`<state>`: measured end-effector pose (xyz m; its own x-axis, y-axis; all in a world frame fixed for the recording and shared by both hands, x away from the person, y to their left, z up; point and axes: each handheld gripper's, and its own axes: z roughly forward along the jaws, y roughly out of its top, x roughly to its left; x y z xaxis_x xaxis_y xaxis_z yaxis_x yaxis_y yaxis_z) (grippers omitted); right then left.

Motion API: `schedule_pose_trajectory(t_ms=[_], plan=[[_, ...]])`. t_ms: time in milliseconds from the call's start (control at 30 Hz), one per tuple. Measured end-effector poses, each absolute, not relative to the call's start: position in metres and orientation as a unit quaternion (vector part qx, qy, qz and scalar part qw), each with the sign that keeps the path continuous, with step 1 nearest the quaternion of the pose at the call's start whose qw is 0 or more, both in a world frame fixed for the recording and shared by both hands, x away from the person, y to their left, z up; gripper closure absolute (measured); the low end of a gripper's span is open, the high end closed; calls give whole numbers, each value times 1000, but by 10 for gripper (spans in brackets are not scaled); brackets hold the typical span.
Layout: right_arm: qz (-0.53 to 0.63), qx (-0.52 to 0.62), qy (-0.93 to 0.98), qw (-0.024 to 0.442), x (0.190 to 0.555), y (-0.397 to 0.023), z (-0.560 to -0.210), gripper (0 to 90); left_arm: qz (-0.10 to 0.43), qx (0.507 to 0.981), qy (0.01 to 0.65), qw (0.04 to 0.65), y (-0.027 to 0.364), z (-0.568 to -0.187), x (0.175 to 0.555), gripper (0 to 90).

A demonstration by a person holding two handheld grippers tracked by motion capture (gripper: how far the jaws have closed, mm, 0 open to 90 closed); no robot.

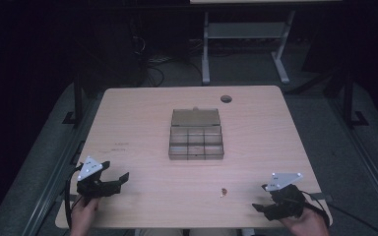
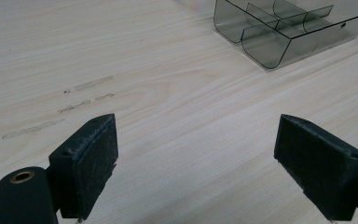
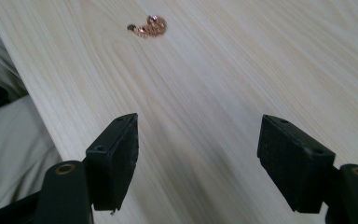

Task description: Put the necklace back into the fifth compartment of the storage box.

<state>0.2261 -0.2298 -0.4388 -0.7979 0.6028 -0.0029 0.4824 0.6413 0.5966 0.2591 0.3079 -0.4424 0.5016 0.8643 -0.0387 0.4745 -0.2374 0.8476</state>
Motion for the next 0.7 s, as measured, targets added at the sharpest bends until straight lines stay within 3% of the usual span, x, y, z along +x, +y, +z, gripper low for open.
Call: schedule_pose_trajectory(t_ms=[567, 700], plan=[[270, 279, 918, 83, 238, -205, -434, 301, 232, 753, 444, 426, 307, -442, 258, 130], [255, 255, 929, 78, 245, -192, -433, 339, 230, 756, 443, 424, 307, -442, 259, 130]])
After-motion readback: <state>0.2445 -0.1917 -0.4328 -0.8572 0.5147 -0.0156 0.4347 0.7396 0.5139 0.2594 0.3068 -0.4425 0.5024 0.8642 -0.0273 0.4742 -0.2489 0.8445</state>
